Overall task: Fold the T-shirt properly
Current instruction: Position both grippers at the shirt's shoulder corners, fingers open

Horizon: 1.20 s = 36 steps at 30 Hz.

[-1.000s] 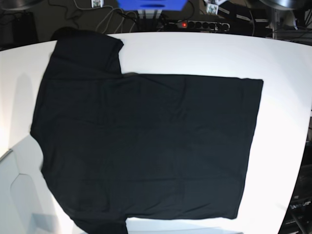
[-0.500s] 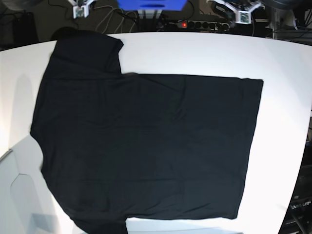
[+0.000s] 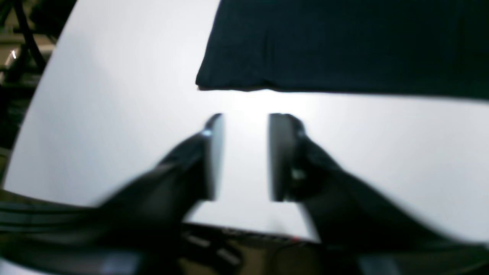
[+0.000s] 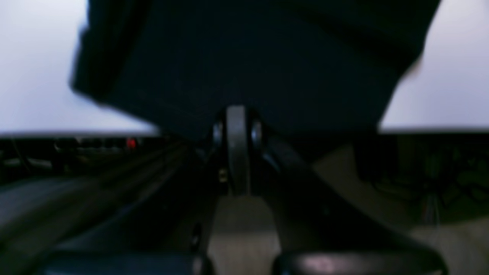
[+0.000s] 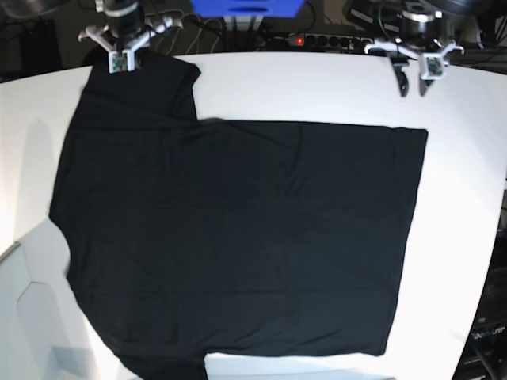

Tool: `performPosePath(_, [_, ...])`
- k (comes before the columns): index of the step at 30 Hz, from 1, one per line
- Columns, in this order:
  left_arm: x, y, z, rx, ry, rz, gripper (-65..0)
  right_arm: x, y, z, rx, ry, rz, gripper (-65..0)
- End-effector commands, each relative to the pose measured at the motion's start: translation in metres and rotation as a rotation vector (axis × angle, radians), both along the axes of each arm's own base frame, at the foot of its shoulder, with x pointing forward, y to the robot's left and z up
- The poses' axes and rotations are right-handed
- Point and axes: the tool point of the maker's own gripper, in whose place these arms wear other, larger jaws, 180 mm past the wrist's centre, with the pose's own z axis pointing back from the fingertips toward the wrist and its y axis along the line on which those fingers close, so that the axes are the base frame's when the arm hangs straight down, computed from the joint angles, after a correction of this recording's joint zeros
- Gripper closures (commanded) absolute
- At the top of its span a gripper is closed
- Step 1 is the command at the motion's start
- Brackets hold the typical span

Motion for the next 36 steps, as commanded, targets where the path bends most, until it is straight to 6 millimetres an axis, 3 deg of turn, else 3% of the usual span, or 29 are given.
performPosePath(1, [0.007,0.009,0.014,0.008,-0.054,0.017,-34.0,0.007,-0.001,0.007,-0.003,-0.035,0.004,0.0])
performPosePath(4, [0.015,0.025,0.024,-0.023,-0.109,0.079,-39.8,0.020,-0.001,0.010,-0.005,-0.065,0.007,0.0])
performPosePath(11, [0.030,0.050,0.021,-0.051,-0.058,0.172,-39.8,0.045,-0.031,0.021,-0.072,-0.135,-0.039,-1.9])
performPosePath(16, [0.036,0.054,0.024,-0.051,-0.063,0.181,-39.8,0.053,-0.057,0.029,-0.120,-0.171,-0.102,-4.4])
performPosePath(23, [0.046,0.055,0.028,-0.052,-0.090,0.180,-40.1,0.058,-0.058,0.030,-0.121,-0.178,-0.105,-0.6])
performPosePath(27, [0.048,0.055,0.029,-0.050,-0.093,0.177,-40.1,0.049,-0.056,0.019,-0.110,-0.097,-0.108,-0.6])
performPosePath(31, [0.048,0.055,0.029,-0.052,-0.094,0.176,-40.1,0.053,-0.059,0.015,-0.107,-0.059,-0.127,-0.8])
performPosePath(34, [0.048,0.055,0.029,-0.052,-0.094,0.176,-40.1,0.057,-0.058,0.016,-0.105,-0.067,-0.127,-5.1])
performPosePath(36, [0.049,0.055,0.029,-0.051,-0.096,0.177,-40.1,0.059,-0.058,0.016,-0.104,-0.070,-0.128,-11.9])
